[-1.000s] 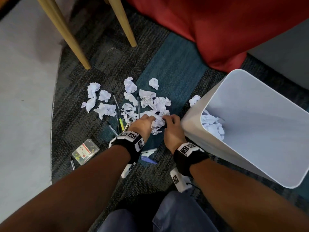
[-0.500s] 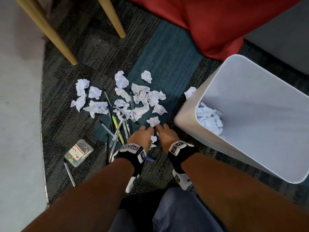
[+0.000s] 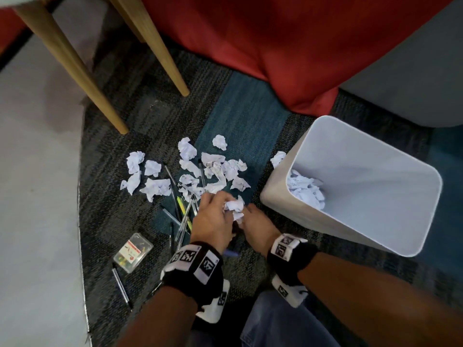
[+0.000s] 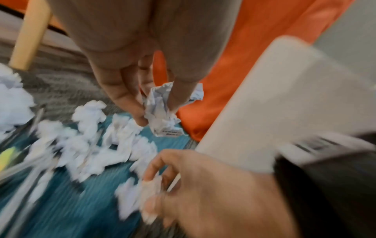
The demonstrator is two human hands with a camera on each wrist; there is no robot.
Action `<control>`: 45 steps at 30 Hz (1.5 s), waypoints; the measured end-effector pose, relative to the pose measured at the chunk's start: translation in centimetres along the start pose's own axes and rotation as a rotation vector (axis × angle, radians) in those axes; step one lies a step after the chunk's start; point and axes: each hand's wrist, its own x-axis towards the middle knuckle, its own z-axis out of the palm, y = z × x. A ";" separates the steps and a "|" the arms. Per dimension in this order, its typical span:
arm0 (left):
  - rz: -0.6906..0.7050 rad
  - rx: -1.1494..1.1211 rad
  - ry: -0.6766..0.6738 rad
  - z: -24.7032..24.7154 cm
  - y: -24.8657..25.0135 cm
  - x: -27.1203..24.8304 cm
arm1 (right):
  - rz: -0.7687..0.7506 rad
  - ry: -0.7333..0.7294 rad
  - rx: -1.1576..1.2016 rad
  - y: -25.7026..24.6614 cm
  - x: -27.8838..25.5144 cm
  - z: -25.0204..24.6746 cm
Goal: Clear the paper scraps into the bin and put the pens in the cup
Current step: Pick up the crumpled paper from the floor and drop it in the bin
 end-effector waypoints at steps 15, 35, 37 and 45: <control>0.386 0.100 -0.152 -4.9 15.9 -0.1 | -0.067 0.613 0.223 -2.2 -19.8 -17.6; 0.103 0.053 -0.011 -6.6 3.0 -0.4 | -0.198 0.713 0.139 -4.7 -15.5 -18.4; 0.018 0.076 -0.014 -6.9 0.7 0.1 | -0.305 0.609 0.185 -6.8 -14.3 -16.7; -0.091 0.106 -0.008 -5.1 -4.9 0.2 | -0.200 -0.015 -0.126 -4.5 -2.8 -4.7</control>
